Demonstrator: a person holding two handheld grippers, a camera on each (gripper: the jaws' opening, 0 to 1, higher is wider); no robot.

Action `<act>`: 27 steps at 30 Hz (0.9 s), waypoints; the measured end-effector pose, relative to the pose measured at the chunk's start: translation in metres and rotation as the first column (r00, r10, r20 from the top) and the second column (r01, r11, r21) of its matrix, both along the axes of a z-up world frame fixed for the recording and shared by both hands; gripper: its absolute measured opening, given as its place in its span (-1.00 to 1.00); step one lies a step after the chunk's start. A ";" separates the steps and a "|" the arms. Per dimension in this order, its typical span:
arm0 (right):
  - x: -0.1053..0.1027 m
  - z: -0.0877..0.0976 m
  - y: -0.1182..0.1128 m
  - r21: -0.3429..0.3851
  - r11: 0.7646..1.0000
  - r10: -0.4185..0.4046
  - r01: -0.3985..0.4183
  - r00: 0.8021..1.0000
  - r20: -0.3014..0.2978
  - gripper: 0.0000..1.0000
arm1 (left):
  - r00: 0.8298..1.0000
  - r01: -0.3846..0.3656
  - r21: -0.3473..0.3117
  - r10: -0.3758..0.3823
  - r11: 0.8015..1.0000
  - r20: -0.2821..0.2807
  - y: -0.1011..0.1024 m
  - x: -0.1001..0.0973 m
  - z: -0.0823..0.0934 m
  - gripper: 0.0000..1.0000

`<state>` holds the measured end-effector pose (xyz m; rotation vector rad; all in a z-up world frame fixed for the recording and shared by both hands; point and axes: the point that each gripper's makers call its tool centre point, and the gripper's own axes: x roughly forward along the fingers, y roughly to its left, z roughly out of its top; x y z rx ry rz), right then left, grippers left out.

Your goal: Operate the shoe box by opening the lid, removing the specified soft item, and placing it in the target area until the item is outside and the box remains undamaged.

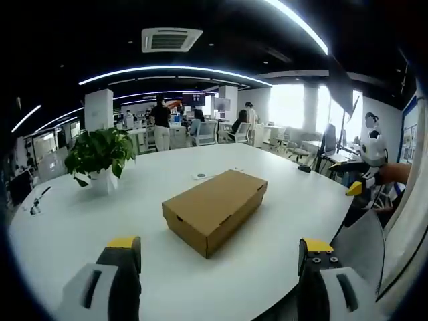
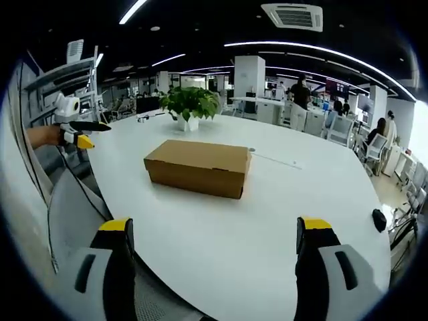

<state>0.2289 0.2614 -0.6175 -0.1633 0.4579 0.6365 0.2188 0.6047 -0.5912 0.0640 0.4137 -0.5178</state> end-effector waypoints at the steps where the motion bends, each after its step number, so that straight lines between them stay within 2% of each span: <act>1: 0.000 0.000 0.000 0.000 1.000 0.000 0.000 1.000 0.000 0.92 | 1.000 0.000 0.000 0.000 1.000 0.000 0.000 0.000 0.000 1.00; 27: -0.002 0.002 -0.001 0.001 1.000 -0.004 0.004 1.000 0.003 0.92 | 1.000 0.003 0.004 -0.003 1.000 -0.002 0.000 -0.001 -0.005 1.00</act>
